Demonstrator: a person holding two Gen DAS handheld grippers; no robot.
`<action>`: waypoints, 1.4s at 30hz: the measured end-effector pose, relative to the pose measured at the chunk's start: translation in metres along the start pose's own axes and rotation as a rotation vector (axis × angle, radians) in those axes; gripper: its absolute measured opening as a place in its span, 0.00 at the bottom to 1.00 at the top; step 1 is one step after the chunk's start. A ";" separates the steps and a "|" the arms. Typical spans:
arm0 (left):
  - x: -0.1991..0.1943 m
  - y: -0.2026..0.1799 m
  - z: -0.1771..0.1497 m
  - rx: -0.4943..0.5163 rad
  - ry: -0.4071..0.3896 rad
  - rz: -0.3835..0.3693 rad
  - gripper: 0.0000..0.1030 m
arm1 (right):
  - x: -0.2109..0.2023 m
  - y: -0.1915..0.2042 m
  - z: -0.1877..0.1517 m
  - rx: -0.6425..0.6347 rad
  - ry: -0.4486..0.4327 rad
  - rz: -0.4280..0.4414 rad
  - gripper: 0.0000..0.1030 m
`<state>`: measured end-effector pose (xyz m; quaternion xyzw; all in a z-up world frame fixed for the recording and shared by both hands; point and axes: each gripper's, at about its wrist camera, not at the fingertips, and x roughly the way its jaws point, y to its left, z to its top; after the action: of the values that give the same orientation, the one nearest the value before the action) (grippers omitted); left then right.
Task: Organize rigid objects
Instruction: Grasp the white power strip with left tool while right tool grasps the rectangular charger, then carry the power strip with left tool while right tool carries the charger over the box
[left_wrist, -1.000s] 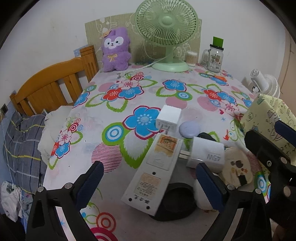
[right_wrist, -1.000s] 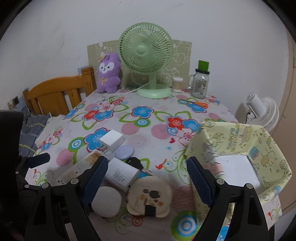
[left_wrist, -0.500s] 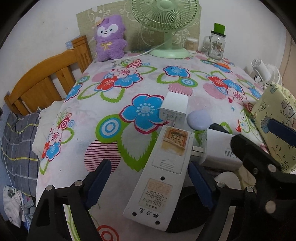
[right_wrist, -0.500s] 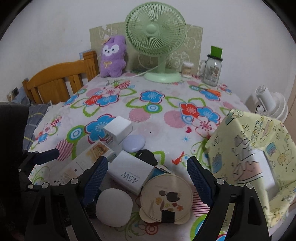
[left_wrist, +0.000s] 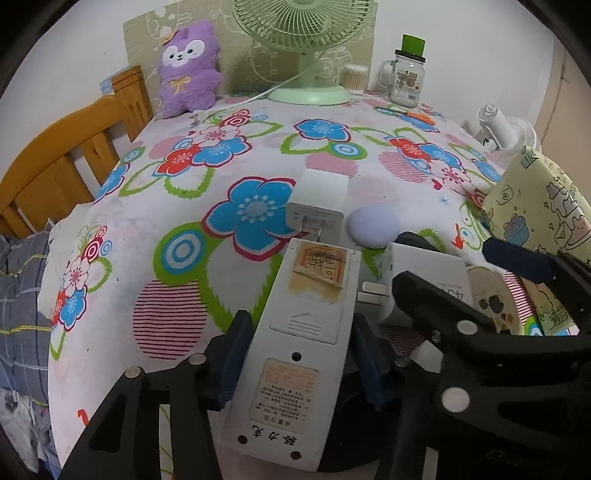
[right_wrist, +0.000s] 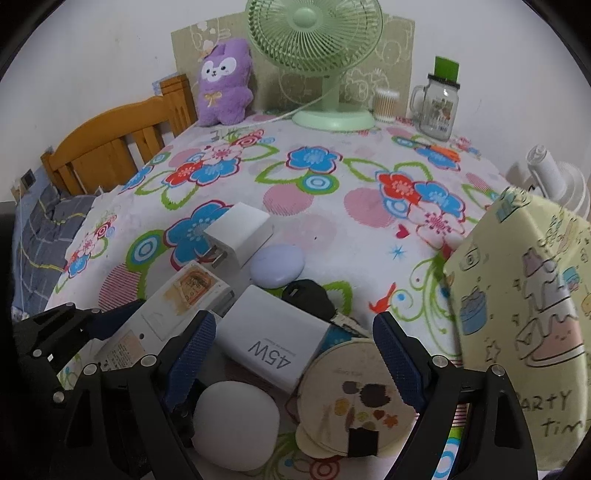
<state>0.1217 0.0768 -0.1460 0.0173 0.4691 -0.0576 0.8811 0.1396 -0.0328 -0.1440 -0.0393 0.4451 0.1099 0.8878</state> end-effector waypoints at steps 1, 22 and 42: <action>0.000 0.001 0.000 0.003 -0.002 -0.001 0.51 | 0.001 0.000 0.000 0.004 0.005 0.003 0.87; -0.002 0.009 -0.001 -0.026 -0.013 0.029 0.45 | 0.018 0.009 0.001 0.061 0.054 0.003 0.72; -0.029 -0.009 0.007 -0.026 -0.060 0.028 0.44 | -0.013 -0.004 0.005 0.102 0.015 0.000 0.72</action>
<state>0.1106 0.0696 -0.1176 0.0107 0.4429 -0.0395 0.8957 0.1364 -0.0379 -0.1307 0.0049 0.4569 0.0868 0.8853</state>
